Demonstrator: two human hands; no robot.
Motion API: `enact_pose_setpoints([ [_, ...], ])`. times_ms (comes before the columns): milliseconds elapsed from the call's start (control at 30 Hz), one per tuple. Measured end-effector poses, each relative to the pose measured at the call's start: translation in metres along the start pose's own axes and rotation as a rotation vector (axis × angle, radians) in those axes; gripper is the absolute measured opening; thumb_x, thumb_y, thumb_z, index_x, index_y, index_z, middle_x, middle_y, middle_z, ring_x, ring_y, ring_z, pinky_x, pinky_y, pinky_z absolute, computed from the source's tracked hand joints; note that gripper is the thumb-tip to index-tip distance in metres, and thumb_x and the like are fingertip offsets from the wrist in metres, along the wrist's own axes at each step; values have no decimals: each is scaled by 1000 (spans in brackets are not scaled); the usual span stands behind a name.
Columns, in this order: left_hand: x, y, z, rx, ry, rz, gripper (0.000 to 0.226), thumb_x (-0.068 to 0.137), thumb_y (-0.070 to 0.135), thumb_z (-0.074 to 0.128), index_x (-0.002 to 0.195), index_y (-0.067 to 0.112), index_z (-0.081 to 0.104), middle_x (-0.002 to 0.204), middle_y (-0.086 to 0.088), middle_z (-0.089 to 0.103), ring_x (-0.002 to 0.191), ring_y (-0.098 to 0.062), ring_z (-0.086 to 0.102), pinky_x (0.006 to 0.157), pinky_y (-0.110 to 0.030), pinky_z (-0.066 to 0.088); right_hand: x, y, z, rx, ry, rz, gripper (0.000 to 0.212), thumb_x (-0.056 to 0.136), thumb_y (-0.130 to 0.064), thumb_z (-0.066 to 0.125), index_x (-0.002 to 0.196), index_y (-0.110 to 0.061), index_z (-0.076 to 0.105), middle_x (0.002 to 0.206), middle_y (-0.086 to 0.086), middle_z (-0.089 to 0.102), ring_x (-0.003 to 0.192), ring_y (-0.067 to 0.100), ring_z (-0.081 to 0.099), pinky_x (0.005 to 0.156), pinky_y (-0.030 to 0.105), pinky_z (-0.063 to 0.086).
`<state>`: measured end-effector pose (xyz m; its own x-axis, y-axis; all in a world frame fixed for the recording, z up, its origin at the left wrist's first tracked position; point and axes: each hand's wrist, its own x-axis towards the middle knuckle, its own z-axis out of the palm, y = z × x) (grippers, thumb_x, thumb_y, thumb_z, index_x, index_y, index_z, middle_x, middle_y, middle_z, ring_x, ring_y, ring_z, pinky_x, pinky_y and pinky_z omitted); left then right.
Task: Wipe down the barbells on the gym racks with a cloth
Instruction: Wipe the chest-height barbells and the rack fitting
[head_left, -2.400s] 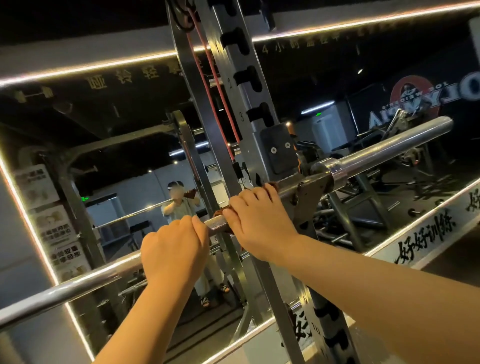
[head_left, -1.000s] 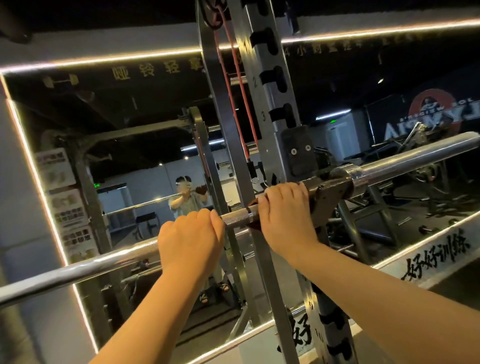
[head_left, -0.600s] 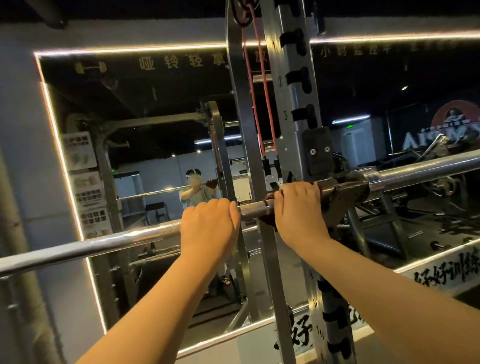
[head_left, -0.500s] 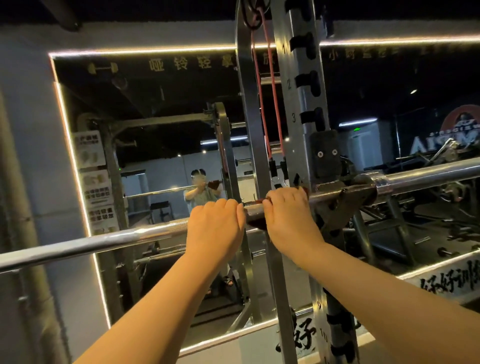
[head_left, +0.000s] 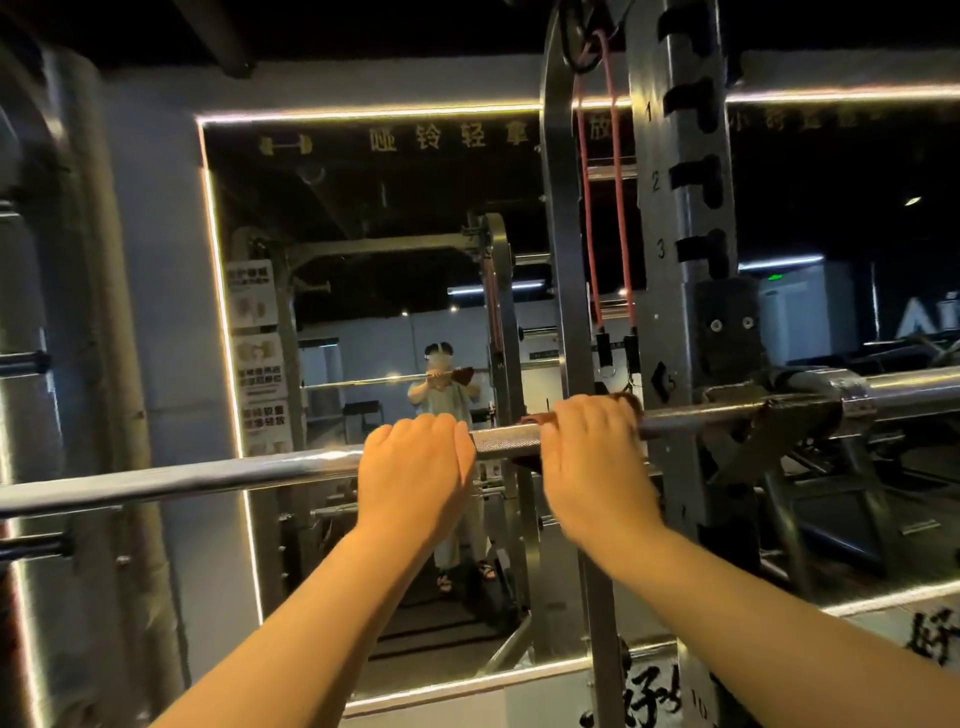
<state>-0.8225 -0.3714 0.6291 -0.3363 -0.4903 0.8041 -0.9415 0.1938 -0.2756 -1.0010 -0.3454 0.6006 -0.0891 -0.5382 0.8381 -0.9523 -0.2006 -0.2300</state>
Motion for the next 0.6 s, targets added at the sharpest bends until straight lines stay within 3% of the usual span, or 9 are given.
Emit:
enact_pose_setpoints([
  [167,-1,-6,4,-84,-3,-8,22,104,40,41,88,26,48,78,7,48,71,-13,50,69,-29,36,7,-6,-3,139,-101,-226,27,107,-43,35,121,-30,55,114,-14,54,111,7,48,107,31,39],
  [267,-2,-10,6,-206,-22,-14,25,104,42,33,102,26,52,89,8,54,76,-11,49,73,-28,39,14,3,-8,-2,-85,-145,33,107,-44,30,122,-28,55,113,-9,55,110,12,49,110,36,37],
  [367,-2,-13,0,-530,-25,-127,31,104,41,29,113,24,54,95,7,60,80,-10,56,78,-27,46,17,-23,0,-62,-114,-123,32,106,-39,28,112,-26,57,109,-6,57,106,15,48,108,39,37],
  [467,1,-13,-5,-727,14,-129,47,100,52,26,123,23,56,106,7,64,95,-12,61,88,-34,52,20,-49,-1,204,-238,-199,23,105,-28,37,99,-25,58,100,-8,59,96,12,53,98,38,44],
  [533,5,-13,-8,-801,57,-88,49,99,55,22,118,26,56,101,8,65,89,-10,63,85,-39,55,25,-54,-10,484,-388,-171,20,107,-22,37,107,-26,57,99,-6,63,92,10,60,88,35,52],
  [600,9,-11,-8,-649,-23,18,35,104,49,27,119,27,50,103,8,64,80,-7,57,84,-35,53,34,-47,-11,654,-380,-97,23,108,-19,37,118,-28,55,105,-4,66,96,10,64,86,36,56],
])
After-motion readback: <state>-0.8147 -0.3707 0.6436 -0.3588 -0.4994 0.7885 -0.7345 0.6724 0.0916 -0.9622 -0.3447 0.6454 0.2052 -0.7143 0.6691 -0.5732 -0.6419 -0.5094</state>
